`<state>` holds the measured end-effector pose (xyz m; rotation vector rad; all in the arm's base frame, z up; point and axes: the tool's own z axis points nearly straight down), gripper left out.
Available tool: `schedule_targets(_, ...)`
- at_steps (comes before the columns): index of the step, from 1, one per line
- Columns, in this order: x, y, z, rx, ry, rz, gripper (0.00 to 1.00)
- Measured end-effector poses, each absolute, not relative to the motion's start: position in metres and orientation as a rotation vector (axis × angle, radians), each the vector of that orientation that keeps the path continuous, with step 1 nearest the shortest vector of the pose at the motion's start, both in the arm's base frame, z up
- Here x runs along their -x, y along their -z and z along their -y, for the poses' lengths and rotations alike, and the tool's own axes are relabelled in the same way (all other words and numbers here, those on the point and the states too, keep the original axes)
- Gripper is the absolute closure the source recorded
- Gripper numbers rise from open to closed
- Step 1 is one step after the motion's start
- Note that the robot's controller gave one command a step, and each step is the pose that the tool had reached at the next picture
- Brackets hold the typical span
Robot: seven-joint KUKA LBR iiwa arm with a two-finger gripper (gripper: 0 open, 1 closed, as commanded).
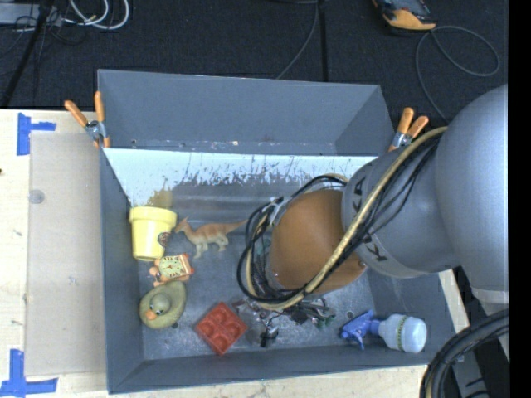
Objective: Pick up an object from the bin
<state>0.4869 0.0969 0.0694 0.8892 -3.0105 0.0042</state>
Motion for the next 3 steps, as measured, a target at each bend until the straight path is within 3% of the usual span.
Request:
schedule_targets(1,-0.490,-0.071,-0.097,-0.889,-0.004,3.023,0.00)
schedule_targets(2,-0.490,-0.071,-0.097,-0.888,-0.005,3.022,0.00)
schedule_targets(3,-0.494,-0.070,-0.126,-0.886,-0.006,3.023,0.00)
